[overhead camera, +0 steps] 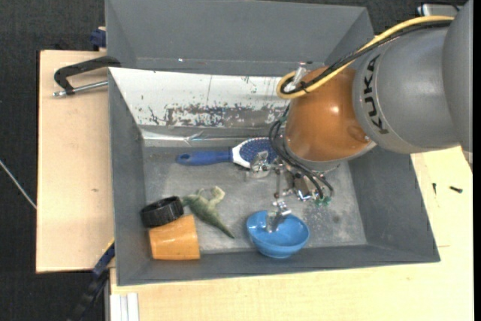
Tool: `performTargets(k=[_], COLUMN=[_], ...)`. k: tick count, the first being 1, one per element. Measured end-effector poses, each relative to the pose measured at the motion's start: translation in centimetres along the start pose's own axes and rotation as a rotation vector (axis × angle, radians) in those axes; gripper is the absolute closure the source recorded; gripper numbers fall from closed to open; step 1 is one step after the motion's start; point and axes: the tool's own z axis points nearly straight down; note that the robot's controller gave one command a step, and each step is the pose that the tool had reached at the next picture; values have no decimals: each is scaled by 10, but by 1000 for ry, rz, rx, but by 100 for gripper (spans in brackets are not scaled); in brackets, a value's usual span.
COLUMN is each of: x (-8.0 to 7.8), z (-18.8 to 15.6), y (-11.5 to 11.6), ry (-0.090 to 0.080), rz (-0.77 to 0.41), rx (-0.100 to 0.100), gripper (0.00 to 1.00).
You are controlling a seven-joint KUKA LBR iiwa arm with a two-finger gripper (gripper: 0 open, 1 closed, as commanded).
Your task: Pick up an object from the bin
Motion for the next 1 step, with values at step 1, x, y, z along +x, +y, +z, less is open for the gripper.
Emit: performTargets(k=[1], x=[-1], z=[-1], y=[1], ry=[-3], rz=[0], rx=[-1], gripper=[100])
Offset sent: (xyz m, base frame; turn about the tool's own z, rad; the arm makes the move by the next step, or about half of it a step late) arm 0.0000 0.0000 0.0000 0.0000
